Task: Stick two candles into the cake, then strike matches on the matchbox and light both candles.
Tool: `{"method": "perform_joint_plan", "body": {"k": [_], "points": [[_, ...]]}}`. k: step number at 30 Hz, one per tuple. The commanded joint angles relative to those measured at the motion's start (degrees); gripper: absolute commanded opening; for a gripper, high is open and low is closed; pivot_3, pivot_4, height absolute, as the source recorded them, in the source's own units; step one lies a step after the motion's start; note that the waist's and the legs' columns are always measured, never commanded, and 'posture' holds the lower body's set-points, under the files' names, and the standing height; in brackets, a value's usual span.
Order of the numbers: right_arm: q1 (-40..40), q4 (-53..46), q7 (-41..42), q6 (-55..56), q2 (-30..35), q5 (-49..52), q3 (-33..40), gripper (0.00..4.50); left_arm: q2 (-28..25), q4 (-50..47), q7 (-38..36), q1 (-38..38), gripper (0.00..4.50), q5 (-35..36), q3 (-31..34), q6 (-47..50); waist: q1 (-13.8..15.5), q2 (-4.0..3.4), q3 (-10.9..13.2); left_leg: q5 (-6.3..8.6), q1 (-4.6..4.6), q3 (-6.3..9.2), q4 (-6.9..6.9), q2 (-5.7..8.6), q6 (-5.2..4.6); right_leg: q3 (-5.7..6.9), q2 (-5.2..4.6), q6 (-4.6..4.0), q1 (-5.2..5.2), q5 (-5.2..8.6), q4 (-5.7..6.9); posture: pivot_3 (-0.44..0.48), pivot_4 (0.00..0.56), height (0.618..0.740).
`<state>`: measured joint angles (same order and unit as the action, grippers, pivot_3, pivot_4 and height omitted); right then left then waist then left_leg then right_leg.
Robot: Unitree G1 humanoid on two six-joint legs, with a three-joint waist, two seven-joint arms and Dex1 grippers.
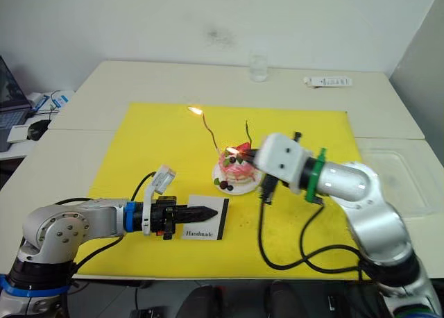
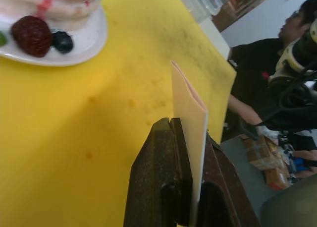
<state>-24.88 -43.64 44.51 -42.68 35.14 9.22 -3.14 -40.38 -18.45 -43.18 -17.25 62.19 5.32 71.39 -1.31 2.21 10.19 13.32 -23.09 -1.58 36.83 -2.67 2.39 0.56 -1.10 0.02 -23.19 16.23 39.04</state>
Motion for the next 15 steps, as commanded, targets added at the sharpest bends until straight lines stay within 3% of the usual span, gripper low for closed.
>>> {"method": "perform_joint_plan", "body": {"k": [1, 5, 9, 15], "points": [[2.8, -4.7, -0.5, -5.1, 4.0, 3.1, 10.4, 0.02, 0.1, -2.1, -0.3, -0.7, 0.00, 2.8, 1.5, 0.5, -0.2, 0.00, 0.0, 0.00, 0.02, 0.00, 0.00, -0.01, 0.00, -0.01, 0.01, 0.13, 0.01, 0.08, 0.01, 0.000, 0.150, 0.740], [8.7, -3.0, -0.3, -5.7, 9.9, 2.8, 19.7, 0.02, 0.7, -2.2, 0.3, -1.0, 0.00, 3.7, 1.3, 0.7, 0.1, 0.00, 0.0, 0.00, 0.05, 0.00, -0.01, 0.01, 0.00, 0.00, 0.02, 0.15, 0.04, 0.09, 0.02, 0.000, 0.150, 0.740], [18.2, 6.2, -0.8, 0.6, 13.7, -0.9, 27.4, 0.02, 1.2, -3.1, 1.1, -1.1, 0.00, 5.0, 1.3, 0.9, 0.2, 0.03, 0.0, 0.00, 0.04, -0.02, 0.00, 0.05, -0.01, -0.02, 0.03, 0.18, 0.06, 0.11, -0.03, 0.000, 0.150, 0.740], [22.6, 21.6, -6.9, 11.0, 15.4, -7.1, 29.9, 0.02, 2.2, -3.6, 3.2, -0.4, 0.00, 6.0, 1.6, 0.4, 0.0, 0.02, 0.0, 0.00, 0.07, -0.13, 0.03, 0.09, -0.01, -0.15, 0.04, 0.19, 0.06, 0.10, -0.01, 0.000, 0.150, 0.740]]}}
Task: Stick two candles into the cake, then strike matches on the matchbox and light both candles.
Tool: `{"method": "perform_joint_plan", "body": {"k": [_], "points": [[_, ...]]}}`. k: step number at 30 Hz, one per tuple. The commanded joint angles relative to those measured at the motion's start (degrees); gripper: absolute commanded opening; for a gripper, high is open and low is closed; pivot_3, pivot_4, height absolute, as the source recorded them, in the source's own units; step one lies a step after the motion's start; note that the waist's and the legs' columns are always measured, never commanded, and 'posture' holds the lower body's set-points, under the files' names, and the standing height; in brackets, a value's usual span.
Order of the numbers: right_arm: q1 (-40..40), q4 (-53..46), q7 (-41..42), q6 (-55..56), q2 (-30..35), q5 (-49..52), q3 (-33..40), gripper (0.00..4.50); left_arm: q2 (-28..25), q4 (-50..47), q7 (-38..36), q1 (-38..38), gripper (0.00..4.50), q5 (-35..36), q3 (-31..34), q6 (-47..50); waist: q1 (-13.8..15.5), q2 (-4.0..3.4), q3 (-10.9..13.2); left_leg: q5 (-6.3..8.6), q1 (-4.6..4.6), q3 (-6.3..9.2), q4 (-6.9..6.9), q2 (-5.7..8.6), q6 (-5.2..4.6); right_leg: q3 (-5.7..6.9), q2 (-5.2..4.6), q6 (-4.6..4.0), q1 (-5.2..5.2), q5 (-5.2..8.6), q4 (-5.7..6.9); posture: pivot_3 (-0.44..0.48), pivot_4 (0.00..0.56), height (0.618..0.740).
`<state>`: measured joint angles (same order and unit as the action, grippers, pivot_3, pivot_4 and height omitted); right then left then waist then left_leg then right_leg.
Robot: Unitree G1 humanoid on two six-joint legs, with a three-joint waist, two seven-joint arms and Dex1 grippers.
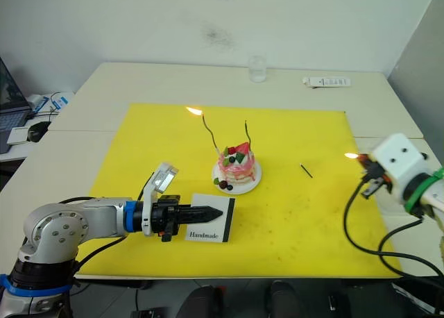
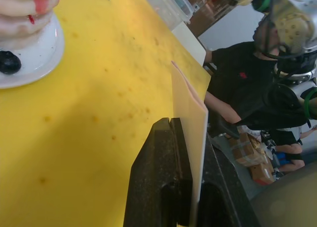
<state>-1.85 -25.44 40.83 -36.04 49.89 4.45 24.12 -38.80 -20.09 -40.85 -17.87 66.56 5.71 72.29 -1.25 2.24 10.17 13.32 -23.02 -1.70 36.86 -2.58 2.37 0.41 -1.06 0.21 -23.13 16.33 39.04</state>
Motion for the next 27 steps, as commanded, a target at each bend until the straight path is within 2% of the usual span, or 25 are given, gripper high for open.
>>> {"method": "perform_joint_plan", "body": {"k": [1, 5, 10, 14, 24, 27], "points": [[-0.4, 6.1, -4.6, 5.8, 0.6, -3.4, 2.6, 0.02, 0.8, -2.2, 1.3, 0.5, 0.00, 1.8, 1.3, -0.6, -0.1, 0.00, 0.0, 0.00, 0.00, 0.01, 0.00, 0.00, 0.00, 0.01, 0.00, 0.00, 0.00, 0.00, 0.01, 0.000, 0.150, 0.740], [-0.9, 11.6, -7.1, 9.9, 0.7, -4.8, 1.6, 0.02, 1.8, -2.7, 2.9, 0.9, 0.00, 2.5, 1.1, -0.9, -0.1, -0.01, 0.0, 0.00, 0.01, 0.02, -0.01, 0.00, 0.00, 0.02, 0.04, -0.01, 0.00, 0.00, 0.02, 0.000, 0.150, 0.740], [-3.3, 16.4, -9.4, 9.6, 0.7, -5.0, 0.7, 0.02, 2.4, -2.5, 3.6, 0.8, 0.00, 2.2, 0.8, -1.3, -0.2, -0.01, 0.0, -0.01, 0.01, 0.02, 0.00, -0.01, 0.01, 0.01, 0.05, -0.01, 0.00, 0.00, 0.02, 0.000, 0.150, 0.740], [-4.8, 18.2, -11.2, 7.7, 0.9, -5.2, 0.6, 0.91, 2.5, -2.2, 3.6, 0.6, 0.00, 1.8, 0.7, -1.6, -0.2, -0.02, 0.0, -0.01, 0.00, 0.00, 0.00, 0.00, 0.01, 0.00, 0.06, 0.00, 0.01, 0.00, 0.02, 0.000, 0.150, 0.740], [-5.3, 18.2, -13.4, 8.3, 0.9, -6.1, -0.1, 4.46, 2.6, -1.7, 3.8, 0.4, 0.00, 1.4, 0.5, -2.2, -0.2, -0.03, 0.0, -0.01, 0.00, 0.01, 0.00, -0.01, 0.02, 0.01, 0.06, 0.00, 0.01, 0.00, 0.03, 0.000, 0.150, 0.740], [-5.4, 16.9, -13.7, 8.9, 1.1, -5.9, 0.5, 4.49, 2.7, -1.6, 3.9, 0.3, 0.00, 1.3, 0.4, -2.5, -0.2, -0.03, 0.0, -0.01, 0.00, -0.01, 0.01, -0.01, 0.02, -0.01, 0.06, 0.00, 0.01, 0.00, 0.04, 0.000, 0.150, 0.740]]}}
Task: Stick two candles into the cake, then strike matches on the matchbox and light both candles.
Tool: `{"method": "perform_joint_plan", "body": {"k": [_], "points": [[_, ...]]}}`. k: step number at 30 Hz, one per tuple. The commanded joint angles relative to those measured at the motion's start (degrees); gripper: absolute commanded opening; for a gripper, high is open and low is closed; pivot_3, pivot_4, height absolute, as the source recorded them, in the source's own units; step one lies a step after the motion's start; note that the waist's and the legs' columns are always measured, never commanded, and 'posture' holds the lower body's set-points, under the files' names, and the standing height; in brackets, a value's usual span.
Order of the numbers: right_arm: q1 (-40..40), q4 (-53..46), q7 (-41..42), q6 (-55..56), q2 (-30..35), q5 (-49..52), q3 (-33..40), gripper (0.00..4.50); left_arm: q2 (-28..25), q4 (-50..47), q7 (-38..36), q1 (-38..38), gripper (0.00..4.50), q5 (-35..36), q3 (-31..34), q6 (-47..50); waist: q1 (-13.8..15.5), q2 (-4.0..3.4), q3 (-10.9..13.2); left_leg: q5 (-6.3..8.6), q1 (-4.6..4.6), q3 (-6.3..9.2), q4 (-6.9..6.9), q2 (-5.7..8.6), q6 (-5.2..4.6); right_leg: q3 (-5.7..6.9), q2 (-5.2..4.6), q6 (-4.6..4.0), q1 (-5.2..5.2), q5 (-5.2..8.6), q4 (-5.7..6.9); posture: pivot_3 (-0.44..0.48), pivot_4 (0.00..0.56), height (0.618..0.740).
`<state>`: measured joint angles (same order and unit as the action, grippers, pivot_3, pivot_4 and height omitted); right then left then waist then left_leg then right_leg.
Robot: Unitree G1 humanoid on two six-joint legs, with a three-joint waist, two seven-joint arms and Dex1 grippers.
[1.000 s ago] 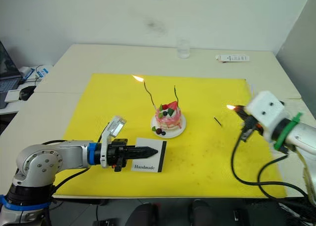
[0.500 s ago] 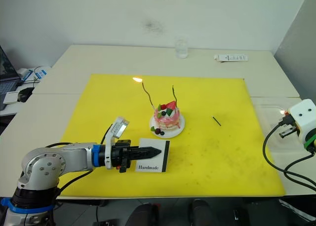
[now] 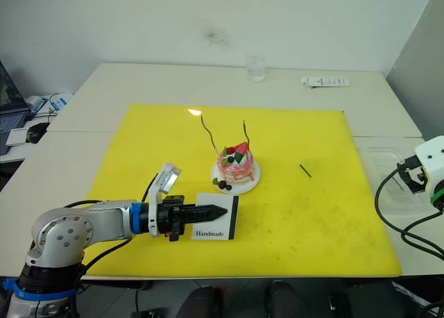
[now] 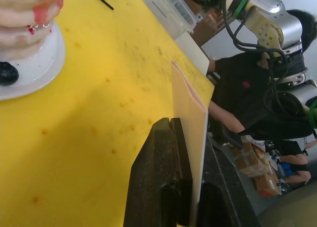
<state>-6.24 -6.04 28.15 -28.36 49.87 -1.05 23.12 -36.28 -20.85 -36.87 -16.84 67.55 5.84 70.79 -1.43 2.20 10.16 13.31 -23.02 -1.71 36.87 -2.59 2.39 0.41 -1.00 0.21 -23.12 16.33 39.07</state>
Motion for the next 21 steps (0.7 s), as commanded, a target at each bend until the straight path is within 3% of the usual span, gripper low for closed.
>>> {"method": "perform_joint_plan", "body": {"k": [1, 7, 13, 17, 21], "points": [[-1.3, -3.1, -0.9, 1.7, 1.0, 0.1, 1.9, 4.49, 0.2, -0.8, -0.2, -0.7, 0.00, 0.2, 0.3, -1.1, 0.0, 0.00, 0.0, 0.00, 0.00, 0.00, 0.00, 0.00, 0.00, 0.00, 0.00, 0.00, 0.00, 0.00, 0.00, 0.000, 0.150, 0.740], [-2.6, -10.5, 4.7, 2.4, 0.1, 8.2, 4.1, 4.49, 0.0, -0.7, -0.3, -0.3, 0.00, -0.2, 0.4, -1.5, -0.1, -0.02, 0.0, 0.00, 0.01, 0.00, 0.00, -0.02, 0.00, 0.00, 0.00, 0.00, 0.00, 0.00, 0.00, 0.000, 0.150, 0.740], [-2.1, -18.2, 10.0, -3.8, -2.9, 19.3, 1.9, 4.49, -0.2, -0.7, -0.6, 0.0, 0.00, -0.1, 0.6, -1.5, 0.0, -0.02, 0.0, 0.00, 0.00, 0.07, 0.00, -0.06, 0.00, 0.05, 0.00, 0.00, 0.03, 0.00, -0.01, 0.000, 0.150, 0.740], [-0.9, -20.6, 9.7, -5.7, -8.1, 22.8, -3.6, 4.49, -0.4, -0.7, -0.5, -0.2, 0.00, 0.7, 1.2, -1.1, 0.0, -0.02, 0.0, 0.00, 0.01, 0.05, 0.03, -0.05, 0.00, 0.04, -0.01, 0.01, 0.04, -0.01, 0.00, 0.000, 0.150, 0.740], [-2.1, -17.1, 7.2, -3.6, -12.6, 20.2, -9.5, 4.49, -0.6, -0.6, 0.0, -0.3, 0.00, 1.3, 1.8, -0.7, 0.0, -0.02, 0.0, 0.00, 0.02, 0.05, 0.03, -0.05, 0.00, 0.03, -0.01, 0.02, 0.04, -0.02, 0.02, 0.000, 0.150, 0.740]]}}
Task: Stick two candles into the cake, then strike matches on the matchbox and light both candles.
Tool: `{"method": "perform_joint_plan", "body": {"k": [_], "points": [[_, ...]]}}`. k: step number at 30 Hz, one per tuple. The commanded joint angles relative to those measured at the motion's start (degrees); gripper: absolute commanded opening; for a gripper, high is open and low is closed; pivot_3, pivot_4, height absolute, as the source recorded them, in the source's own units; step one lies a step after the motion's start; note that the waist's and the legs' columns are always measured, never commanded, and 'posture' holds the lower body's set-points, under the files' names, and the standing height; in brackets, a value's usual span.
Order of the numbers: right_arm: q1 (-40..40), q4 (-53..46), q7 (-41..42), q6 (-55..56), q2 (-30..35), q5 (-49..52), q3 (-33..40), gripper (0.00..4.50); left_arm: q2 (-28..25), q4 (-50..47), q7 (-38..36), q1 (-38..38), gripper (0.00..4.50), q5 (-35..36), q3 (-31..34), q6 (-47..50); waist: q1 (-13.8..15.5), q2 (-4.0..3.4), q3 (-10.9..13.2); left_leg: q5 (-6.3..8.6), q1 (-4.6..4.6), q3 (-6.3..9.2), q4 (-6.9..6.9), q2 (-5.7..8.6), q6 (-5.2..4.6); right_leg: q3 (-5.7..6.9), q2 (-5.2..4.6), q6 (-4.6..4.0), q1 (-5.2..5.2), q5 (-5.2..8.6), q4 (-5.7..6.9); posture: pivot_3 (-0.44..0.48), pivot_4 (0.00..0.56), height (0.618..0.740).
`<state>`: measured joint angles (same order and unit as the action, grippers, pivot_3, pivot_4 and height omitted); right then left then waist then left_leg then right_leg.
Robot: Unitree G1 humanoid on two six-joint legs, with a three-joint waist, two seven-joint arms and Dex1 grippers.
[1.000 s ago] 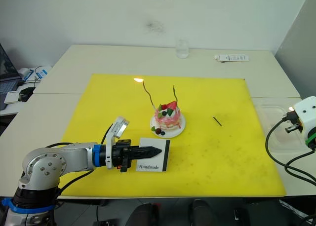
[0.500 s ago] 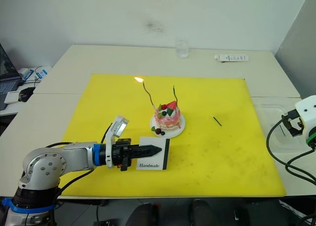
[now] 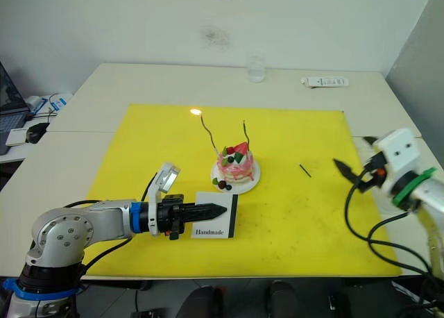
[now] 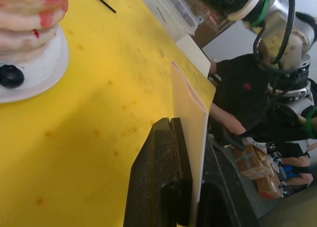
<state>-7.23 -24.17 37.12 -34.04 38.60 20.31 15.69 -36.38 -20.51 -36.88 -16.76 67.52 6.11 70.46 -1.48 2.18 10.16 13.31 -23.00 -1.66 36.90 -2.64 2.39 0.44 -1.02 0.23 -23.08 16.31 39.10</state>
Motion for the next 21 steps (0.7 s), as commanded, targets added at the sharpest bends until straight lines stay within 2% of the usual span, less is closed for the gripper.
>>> {"method": "perform_joint_plan", "body": {"k": [1, 5, 9, 16, 21], "points": [[-1.6, 2.2, -2.2, 2.9, -2.2, -1.9, -3.1, 4.49, -0.5, -0.9, 0.0, -0.4, 0.00, 1.5, 1.6, -0.3, 0.0, 0.00, 0.0, 0.00, 0.00, 0.00, 0.01, 0.00, 0.00, 0.00, 0.00, 0.00, 0.00, 0.00, 0.00, 0.000, 0.150, 0.740], [-5.5, 10.7, -3.4, 8.6, -6.0, -5.9, -9.1, 4.49, -0.8, -0.6, 0.4, -0.5, 0.00, 1.8, 2.2, 0.1, -0.2, 0.00, 0.0, 0.00, -0.01, -0.04, 0.02, 0.05, 0.00, -0.03, 0.02, 0.01, 0.00, -0.01, -0.02, 0.000, 0.150, 0.740], [-9.3, 17.8, -4.6, 14.1, -8.6, -9.0, -11.7, 4.49, -0.9, -0.9, 1.0, -0.5, 0.00, 2.4, 2.7, 0.5, -0.1, 0.00, 0.0, 0.00, -0.01, -0.02, 0.01, 0.03, -0.01, -0.02, 0.17, 0.02, -0.01, -0.03, -0.01, 0.000, 0.150, 0.740], [-12.5, 26.8, -6.6, 19.2, -11.8, -12.1, -13.6, 4.49, -1.5, -1.8, 2.5, 0.6, 0.00, 4.0, 3.4, 0.5, -0.1, 0.00, 0.0, 0.00, -0.02, -0.04, 0.00, -0.01, -0.01, -0.04, 0.16, -0.23, -0.04, -0.17, -0.02, 0.000, 0.150, 0.740], [-12.9, 29.6, -7.3, 19.6, -12.8, -12.8, -13.5, 4.49, -1.9, -2.3, 3.4, 1.3, 0.00, 5.0, 3.9, 0.4, -0.1, 0.00, 0.0, 0.00, -0.02, -0.03, 0.00, -0.03, 0.00, -0.03, 0.16, -0.24, -0.04, -0.18, 0.00, 0.000, 0.150, 0.740]]}}
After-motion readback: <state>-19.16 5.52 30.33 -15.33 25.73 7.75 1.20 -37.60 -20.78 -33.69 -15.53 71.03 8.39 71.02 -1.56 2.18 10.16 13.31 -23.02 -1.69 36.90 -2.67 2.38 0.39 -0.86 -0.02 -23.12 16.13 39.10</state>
